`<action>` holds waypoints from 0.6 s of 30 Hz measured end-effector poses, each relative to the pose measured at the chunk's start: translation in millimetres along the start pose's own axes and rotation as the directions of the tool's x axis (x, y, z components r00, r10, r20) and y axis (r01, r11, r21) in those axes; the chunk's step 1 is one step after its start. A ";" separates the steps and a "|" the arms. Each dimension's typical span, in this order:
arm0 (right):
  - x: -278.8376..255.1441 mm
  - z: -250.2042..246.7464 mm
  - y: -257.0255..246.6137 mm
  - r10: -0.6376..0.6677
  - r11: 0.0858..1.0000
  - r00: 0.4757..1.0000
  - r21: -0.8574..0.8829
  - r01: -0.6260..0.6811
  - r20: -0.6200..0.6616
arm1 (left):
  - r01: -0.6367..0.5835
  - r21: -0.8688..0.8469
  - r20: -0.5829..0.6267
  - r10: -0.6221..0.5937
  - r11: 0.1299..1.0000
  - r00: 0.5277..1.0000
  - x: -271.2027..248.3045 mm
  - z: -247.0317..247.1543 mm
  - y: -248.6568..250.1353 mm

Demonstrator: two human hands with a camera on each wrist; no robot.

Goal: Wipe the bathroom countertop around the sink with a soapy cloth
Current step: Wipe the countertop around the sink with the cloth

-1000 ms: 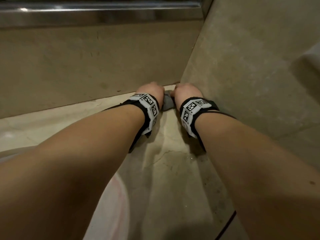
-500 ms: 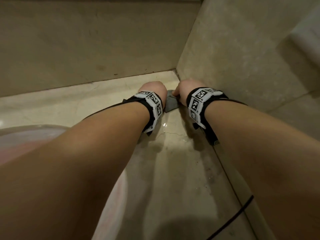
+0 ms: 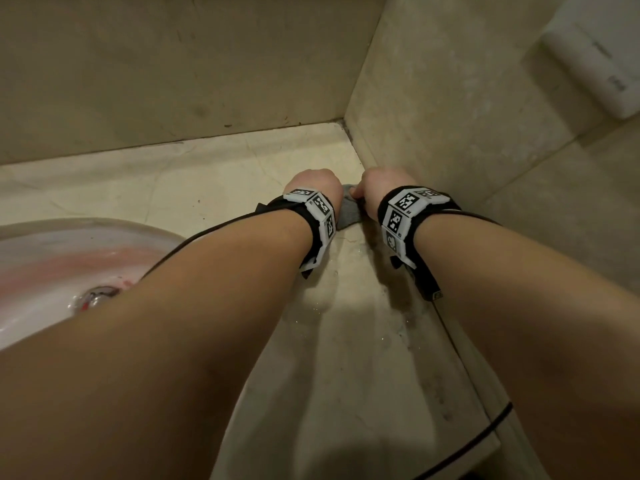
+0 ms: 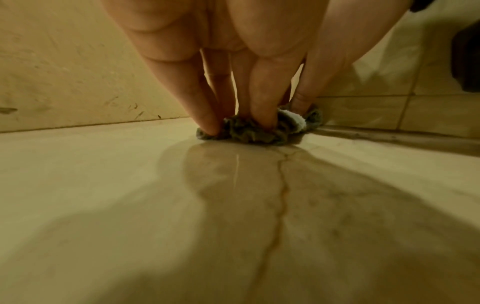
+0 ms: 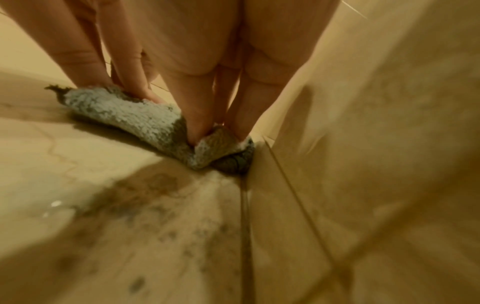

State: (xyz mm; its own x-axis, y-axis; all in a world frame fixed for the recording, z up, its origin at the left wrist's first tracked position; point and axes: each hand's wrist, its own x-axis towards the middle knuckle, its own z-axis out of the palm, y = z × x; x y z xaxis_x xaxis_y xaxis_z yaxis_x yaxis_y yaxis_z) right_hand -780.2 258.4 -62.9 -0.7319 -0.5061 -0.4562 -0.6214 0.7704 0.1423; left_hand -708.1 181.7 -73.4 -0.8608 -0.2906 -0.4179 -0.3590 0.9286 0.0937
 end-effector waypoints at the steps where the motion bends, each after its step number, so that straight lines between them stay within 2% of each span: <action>1: -2.9 1.4 -0.2 0.010 1.000 1.000 0.007 -0.010 -0.001 | 0.007 -0.011 -0.007 -0.007 1.000 1.000 0.2 1.5 0.7; 6: -9.1 9.1 2.9 0.035 0.999 0.999 0.024 -0.035 -0.012 | -0.014 -0.092 -0.061 0.009 0.996 0.998 -10.1 7.1 2.9; 14: -22.1 17.1 6.7 0.083 0.991 0.996 0.103 -0.081 -0.014 | 0.023 -0.137 -0.058 -0.031 0.990 0.998 -17.9 15.9 10.9; 18: -26.0 20.3 7.4 0.108 0.986 0.994 0.130 -0.107 0.005 | -0.013 -0.129 -0.098 0.000 0.992 0.995 -22.9 21.3 14.0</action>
State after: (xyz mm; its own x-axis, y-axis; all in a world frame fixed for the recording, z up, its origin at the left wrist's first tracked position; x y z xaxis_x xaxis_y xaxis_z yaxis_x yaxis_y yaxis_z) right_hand -760.1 285.2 -67.8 -0.7932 -0.4184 -0.4424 -0.4977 0.8641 0.0753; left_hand -685.8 206.3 -81.7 -0.8920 -0.3115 -0.3275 -0.3915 0.8947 0.2152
